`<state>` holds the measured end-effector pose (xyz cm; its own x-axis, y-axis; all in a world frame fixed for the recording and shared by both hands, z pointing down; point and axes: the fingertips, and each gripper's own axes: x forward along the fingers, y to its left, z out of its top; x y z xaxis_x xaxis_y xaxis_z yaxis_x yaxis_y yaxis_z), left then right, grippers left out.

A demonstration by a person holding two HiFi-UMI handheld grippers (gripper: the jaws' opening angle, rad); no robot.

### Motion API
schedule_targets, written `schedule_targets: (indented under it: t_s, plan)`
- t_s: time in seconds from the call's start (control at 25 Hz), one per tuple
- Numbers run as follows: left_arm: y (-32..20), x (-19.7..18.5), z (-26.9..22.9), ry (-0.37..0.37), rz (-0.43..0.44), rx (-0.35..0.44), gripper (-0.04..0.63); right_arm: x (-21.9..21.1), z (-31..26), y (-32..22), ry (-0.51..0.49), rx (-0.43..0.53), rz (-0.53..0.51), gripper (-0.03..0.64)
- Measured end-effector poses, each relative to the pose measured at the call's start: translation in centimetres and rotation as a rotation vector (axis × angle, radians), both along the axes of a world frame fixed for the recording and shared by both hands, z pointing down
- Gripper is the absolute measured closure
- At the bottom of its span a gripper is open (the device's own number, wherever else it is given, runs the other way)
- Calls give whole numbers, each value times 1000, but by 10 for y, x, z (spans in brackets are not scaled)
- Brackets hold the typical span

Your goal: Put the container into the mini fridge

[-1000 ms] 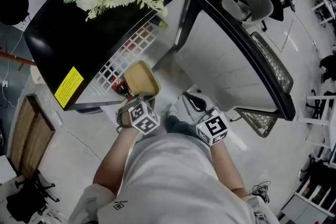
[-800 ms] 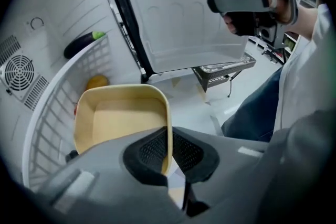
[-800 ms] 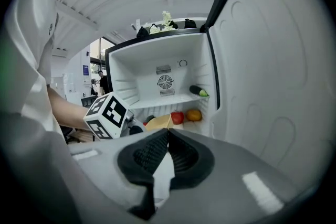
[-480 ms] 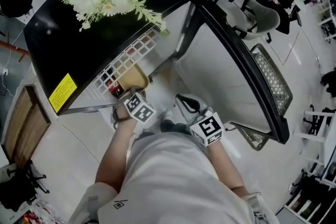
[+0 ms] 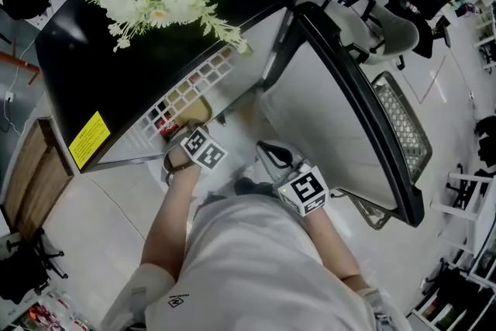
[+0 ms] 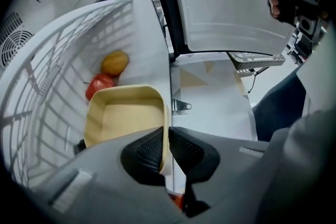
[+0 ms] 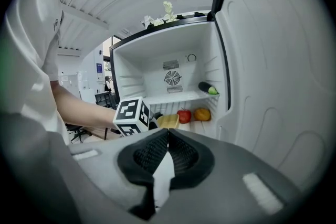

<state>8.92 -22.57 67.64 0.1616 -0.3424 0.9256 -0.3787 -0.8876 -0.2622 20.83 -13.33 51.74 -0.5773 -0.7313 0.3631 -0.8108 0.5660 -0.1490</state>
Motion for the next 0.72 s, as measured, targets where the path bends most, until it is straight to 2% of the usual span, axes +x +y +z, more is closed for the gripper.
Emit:
schedule_targets:
  t_s: [0.28,0.72]
  plan:
    - [-8,-9,9,-47,-12,20,578,-3,-1,-1,2,-4,-7,612]
    - [-8,1,10,-27,25,28,577,-8,-1,-1,13,-6,-9,612]
